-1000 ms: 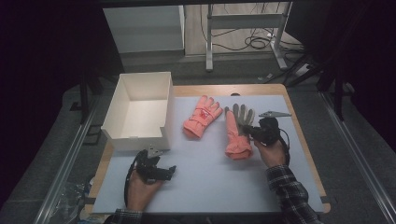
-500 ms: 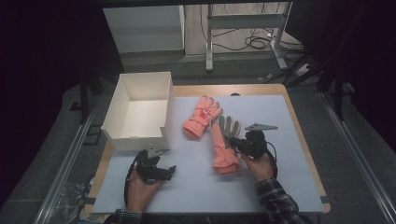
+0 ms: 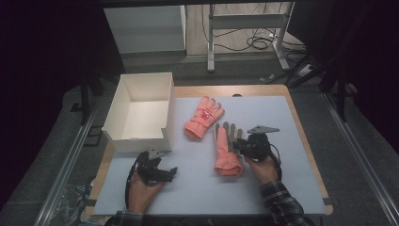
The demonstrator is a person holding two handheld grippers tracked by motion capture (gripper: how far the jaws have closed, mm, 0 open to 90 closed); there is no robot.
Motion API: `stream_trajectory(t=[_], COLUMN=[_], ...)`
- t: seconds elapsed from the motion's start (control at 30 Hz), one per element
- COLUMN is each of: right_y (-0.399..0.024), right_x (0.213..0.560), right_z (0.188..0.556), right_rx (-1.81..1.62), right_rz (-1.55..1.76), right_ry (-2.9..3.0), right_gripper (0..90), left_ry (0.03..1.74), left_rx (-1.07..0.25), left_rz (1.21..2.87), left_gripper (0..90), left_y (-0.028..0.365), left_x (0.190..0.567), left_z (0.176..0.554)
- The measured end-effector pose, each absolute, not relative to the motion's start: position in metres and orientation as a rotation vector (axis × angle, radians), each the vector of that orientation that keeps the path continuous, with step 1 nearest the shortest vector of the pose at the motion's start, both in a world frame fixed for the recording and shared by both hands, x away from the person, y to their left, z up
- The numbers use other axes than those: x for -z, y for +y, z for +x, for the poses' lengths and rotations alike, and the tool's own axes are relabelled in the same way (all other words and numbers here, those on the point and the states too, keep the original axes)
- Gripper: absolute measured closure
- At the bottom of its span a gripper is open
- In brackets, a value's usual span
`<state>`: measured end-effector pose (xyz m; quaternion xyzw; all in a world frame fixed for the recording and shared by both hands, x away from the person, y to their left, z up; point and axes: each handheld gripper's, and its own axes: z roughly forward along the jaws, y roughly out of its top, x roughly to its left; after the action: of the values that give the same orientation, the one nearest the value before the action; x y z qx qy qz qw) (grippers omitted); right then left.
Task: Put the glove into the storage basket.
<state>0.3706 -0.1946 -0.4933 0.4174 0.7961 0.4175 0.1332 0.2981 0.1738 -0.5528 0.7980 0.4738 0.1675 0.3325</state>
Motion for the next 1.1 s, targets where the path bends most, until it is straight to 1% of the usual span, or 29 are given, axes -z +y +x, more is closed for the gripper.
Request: stream_trajectory(t=[0.03, 0.2, 0.27, 0.43, 0.53, 0.7, 1.1], right_y=[-0.195, -0.194, -0.192, -0.187, -0.181, -0.169, -0.133], right_x=[0.491, 0.483, 0.478, 0.470, 0.465, 0.458, 0.459], right_z=[0.371, 0.377, 0.382, 0.389, 0.393, 0.403, 0.423], right_rx=[-1.207, -1.199, -1.198, -1.184, -1.196, -1.191, -1.134], right_rz=[1.199, 1.157, 1.139, 1.105, 1.086, 1.045, 0.943], right_ry=[2.309, 2.330, 2.324, 2.319, 2.325, 2.354, 2.440], right_gripper=[64.5, 58.2, 53.9, 50.0, 48.6, 49.1, 50.3], left_ry=[1.238, 1.238, 1.238, 1.237, 1.239, 1.238, 1.238], left_rx=[-0.437, -0.438, -0.437, -0.438, -0.437, -0.436, -0.437], left_rz=[2.085, 2.085, 2.084, 2.084, 2.081, 2.082, 2.082], left_gripper=[0.4, 0.4, 0.4, 0.4, 0.4, 0.4, 0.4], left_y=[0.174, 0.174, 0.174, 0.174, 0.174, 0.174, 0.174], left_x=[0.553, 0.553, 0.553, 0.553, 0.553, 0.553, 0.553], left_z=[0.298, 0.298, 0.298, 0.298, 0.298, 0.298, 0.298])
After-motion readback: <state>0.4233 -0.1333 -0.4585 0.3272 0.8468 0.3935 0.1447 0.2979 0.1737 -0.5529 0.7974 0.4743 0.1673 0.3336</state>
